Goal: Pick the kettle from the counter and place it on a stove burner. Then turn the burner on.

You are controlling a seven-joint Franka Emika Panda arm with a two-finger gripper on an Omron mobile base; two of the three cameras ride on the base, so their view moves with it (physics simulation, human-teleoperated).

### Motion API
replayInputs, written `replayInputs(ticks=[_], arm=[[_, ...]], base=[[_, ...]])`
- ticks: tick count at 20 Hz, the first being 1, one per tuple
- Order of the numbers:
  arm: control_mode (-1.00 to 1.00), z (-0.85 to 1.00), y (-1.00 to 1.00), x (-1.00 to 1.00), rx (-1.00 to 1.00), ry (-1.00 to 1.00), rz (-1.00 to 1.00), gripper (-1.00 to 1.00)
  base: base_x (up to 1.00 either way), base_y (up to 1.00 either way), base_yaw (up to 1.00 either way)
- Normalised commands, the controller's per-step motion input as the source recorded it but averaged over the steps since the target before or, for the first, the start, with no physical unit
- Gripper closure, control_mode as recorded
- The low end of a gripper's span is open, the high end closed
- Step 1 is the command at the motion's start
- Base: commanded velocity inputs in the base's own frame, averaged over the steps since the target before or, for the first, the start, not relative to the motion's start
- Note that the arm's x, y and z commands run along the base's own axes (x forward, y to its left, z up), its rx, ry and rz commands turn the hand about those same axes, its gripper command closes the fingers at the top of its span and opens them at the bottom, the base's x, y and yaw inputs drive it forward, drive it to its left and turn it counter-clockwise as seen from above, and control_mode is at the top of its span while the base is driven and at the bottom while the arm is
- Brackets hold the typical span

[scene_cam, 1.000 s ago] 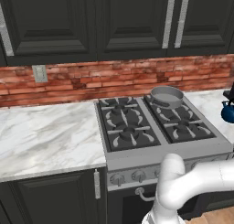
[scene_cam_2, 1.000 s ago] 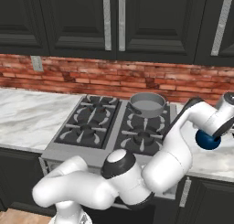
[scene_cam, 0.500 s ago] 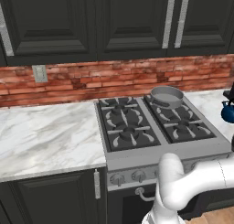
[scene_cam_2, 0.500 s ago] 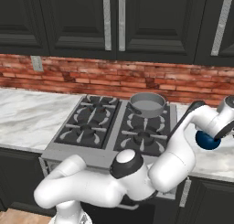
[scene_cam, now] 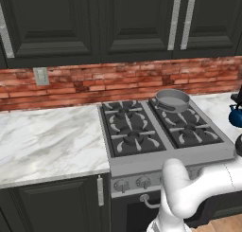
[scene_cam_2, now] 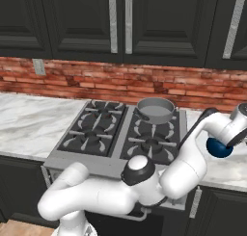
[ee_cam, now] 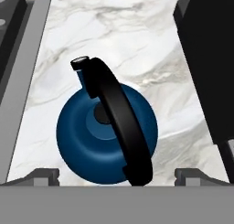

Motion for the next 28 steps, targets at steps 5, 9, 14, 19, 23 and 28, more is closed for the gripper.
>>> replayInputs(ticks=[5, 9, 14, 19, 23, 28], arm=[[-1.0, -0.06, -0.13, 0.18, 0.0, 0.0, 0.0, -1.0], [-1.0, -0.08, -0.1, 0.15, 0.0, 0.0, 0.0, -1.0], [-1.0, -0.1, -0.06, 0.1, 0.0, 0.0, 0.0, -1.0], [-1.0, -0.01, -0.02, 0.0, 0.0, 0.0, 0.01, 1.0], [-1.0, 0.0, 0.0, 0.0, 0.0, 0.0, 0.0, 1.0], [-1.0, 0.05, 0.0, -0.05, 0.01, -0.11, 0.0, 1.0]], base=[[0.0, 0.0, 0.0], [0.0, 0.0, 0.0], [0.0, 0.0, 0.0], [0.0, 0.0, 0.0], [0.0, 0.0, 0.0], [0.0, 0.0, 0.0]])
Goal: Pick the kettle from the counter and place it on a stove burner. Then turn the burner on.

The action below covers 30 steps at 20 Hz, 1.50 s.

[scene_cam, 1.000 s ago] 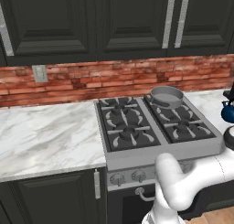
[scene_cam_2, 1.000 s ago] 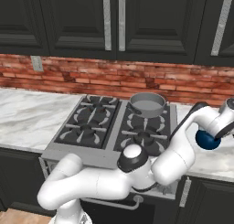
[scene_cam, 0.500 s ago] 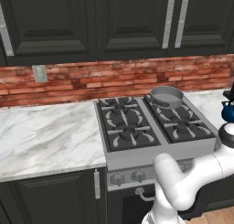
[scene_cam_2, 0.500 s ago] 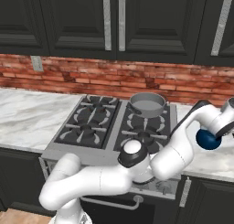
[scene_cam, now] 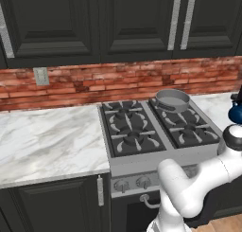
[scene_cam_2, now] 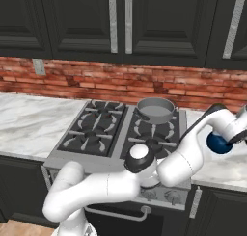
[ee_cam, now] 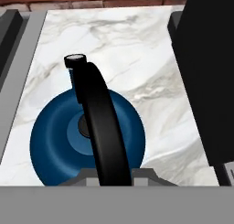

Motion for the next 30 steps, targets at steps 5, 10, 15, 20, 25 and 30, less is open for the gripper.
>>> replayInputs(ticks=[5, 10, 15, 20, 25, 30], arm=[[-1.0, 0.3, 0.2, -0.2, 0.0, -0.27, 0.0, 1.0], [-1.0, 0.4, 0.74, -0.27, 0.02, -0.29, 0.0, 1.0], [-1.0, 0.1, 1.0, -0.22, 0.06, -0.23, 0.0, 1.0], [-1.0, -0.09, 1.0, -0.15, 0.01, -0.07, 0.01, 1.0], [-1.0, -0.25, 1.0, -0.09, 0.01, -0.04, 0.0, 1.0], [-1.0, -0.35, 1.0, -0.16, 0.0, -0.04, 0.0, 1.0]], base=[[0.0, 0.0, 0.0], [0.0, 0.0, 0.0], [0.0, 0.0, 0.0], [0.0, 0.0, 0.0], [0.0, 0.0, 0.0], [0.0, 0.0, 0.0]])
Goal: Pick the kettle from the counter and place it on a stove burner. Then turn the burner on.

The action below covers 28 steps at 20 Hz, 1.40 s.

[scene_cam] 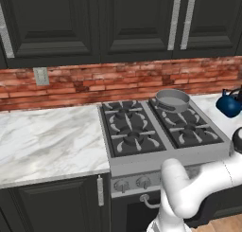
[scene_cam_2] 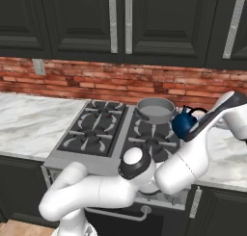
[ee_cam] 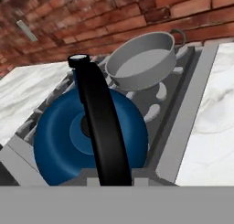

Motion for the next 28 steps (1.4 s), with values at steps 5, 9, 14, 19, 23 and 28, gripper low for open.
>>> replayInputs(ticks=[5, 9, 14, 19, 23, 28], arm=[[-1.0, -0.17, 1.0, -0.04, 0.0, 0.0, 0.0, 1.0], [-1.0, 0.03, 0.96, 0.0, -0.08, 0.0, 0.0, 1.0], [-1.0, 0.06, 0.83, 0.0, -0.21, 0.0, 0.0, 1.0], [-1.0, 0.0, 0.39, -0.02, -0.2, 0.02, -0.09, 1.0], [-1.0, 0.0, 0.1, -0.03, -0.09, 0.03, -0.17, 1.0], [-1.0, 0.0, 0.02, 0.0, -0.03, 0.0, -0.02, 1.0]], base=[[0.0, 0.0, 0.0], [0.0, 0.0, 0.0], [0.0, 0.0, 0.0], [0.0, 0.0, 0.0], [0.0, 0.0, 0.0], [0.0, 0.0, 0.0]])
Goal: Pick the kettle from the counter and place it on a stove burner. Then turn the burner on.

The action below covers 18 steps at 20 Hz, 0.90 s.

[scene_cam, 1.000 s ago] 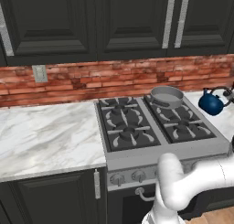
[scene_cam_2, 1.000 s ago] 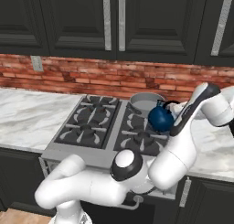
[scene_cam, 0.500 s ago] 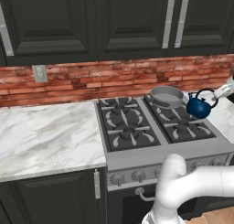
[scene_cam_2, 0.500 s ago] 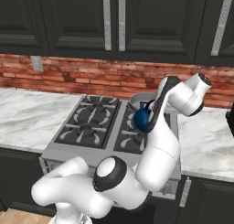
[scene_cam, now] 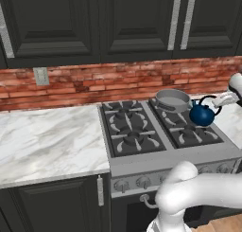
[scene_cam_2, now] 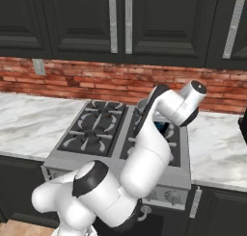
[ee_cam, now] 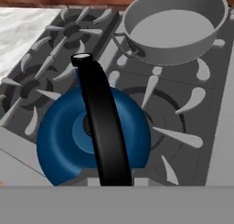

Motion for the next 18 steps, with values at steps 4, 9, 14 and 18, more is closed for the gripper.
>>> replayInputs(ticks=[4, 9, 14, 18], arm=[[-1.0, -0.15, 0.08, 0.0, -0.11, -0.09, 0.0, 1.0], [-1.0, -0.1, 0.34, 0.0, -0.16, -0.11, -0.13, 1.0], [-1.0, -0.03, 0.34, 0.0, -0.15, -0.02, -0.17, 1.0], [-1.0, -0.06, 0.35, 0.0, -0.16, 0.0, -0.16, 1.0]], base=[[0.0, 0.0, 0.0], [0.0, 0.0, 0.0], [0.0, 0.0, 0.0], [0.0, 0.0, 0.0]])
